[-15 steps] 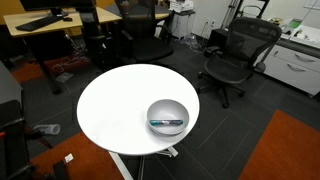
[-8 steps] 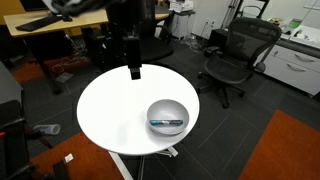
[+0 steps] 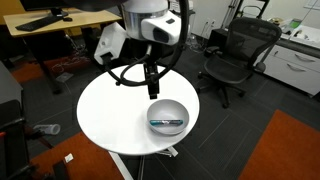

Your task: Take the blue marker out of the grey bowl

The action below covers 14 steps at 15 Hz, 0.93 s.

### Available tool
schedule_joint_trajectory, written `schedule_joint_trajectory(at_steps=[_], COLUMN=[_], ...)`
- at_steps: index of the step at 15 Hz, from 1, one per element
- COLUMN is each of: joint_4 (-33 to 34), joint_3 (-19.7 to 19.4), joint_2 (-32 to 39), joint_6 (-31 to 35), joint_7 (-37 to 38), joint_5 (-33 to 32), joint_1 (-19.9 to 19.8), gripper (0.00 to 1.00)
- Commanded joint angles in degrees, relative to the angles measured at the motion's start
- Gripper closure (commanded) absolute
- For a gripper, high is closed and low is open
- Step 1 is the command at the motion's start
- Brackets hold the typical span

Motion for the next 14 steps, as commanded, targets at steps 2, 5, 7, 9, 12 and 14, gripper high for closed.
schedule_joint_trajectory(at_steps=[2,5,7,9,12,14], joint_4=[3.8,5.7,7.2,8.8,11.6,13.6], joint_3=[-0.1,-0.3,0.0,0.4,0.8,1.2], joint_2=[6.5,10.7,13.5,15.9,19.2,21.3], joint_6=[3.6,6.5,8.0,9.1,8.8,8.3], joint_7=[0.4,0.9,0.6,-0.1,0.0,-0.3], joint_5=[0.8,0.9,1.6,2.6,4.1,4.9], joint_1=[-0.5,-0.9,-1.4,-2.2,-3.0,-3.5], gripper=[0.00,0.00,0.00,0.00,0.00,0.00])
